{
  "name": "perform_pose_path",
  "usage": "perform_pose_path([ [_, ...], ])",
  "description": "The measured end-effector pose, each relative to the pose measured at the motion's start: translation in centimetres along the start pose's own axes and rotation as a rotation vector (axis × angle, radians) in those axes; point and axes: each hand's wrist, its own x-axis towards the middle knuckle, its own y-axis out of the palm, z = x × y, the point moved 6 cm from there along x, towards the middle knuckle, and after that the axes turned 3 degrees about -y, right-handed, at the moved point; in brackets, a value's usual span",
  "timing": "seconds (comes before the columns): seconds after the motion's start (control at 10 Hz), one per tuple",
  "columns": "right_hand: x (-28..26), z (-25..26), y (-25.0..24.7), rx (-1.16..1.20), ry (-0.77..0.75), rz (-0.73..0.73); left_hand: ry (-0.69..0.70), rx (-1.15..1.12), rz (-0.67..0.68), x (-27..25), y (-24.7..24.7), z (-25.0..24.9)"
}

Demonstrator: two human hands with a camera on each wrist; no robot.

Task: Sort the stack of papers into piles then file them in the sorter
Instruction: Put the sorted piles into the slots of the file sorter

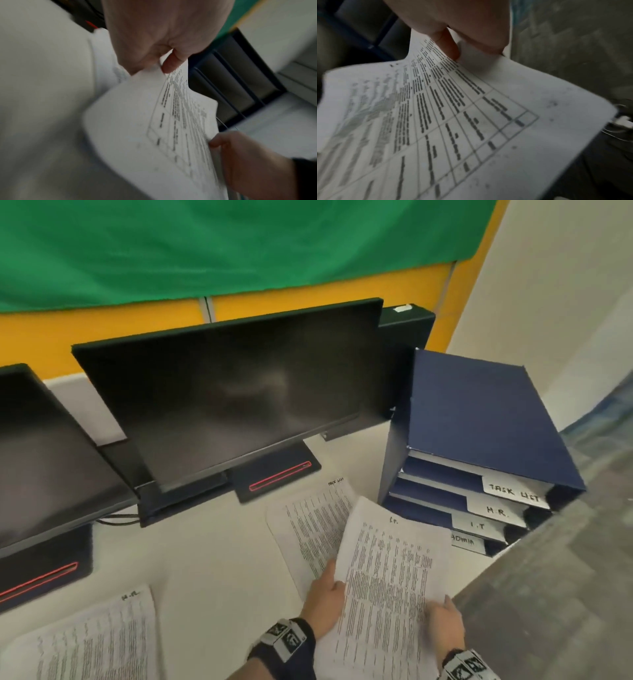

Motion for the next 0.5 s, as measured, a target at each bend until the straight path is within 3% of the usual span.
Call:
perform_pose_path([
  [0.1, 1.5, -2.4, -2.0, 0.053, 0.047, -0.090, 0.022, 0.020, 0.092, 0.2, 2.5, -1.7],
  [0.3, 5.4, -3.1, -6.6, -0.044, 0.106, -0.124, -0.030, 0.028, 0.250, 1.1, 5.3, -5.0],
  [0.4, 7.6, 0.0, -8.5, -0.201, -0.024, -0.120, -0.128, -0.105, 0.349, 1.3, 6.0, -4.7],
  [0.5, 7.8, 5.5, -9.3, -0.166, -0.047, -0.086, -0.176, -0.215, 0.439, 1.0, 6.8, -4.9],
])
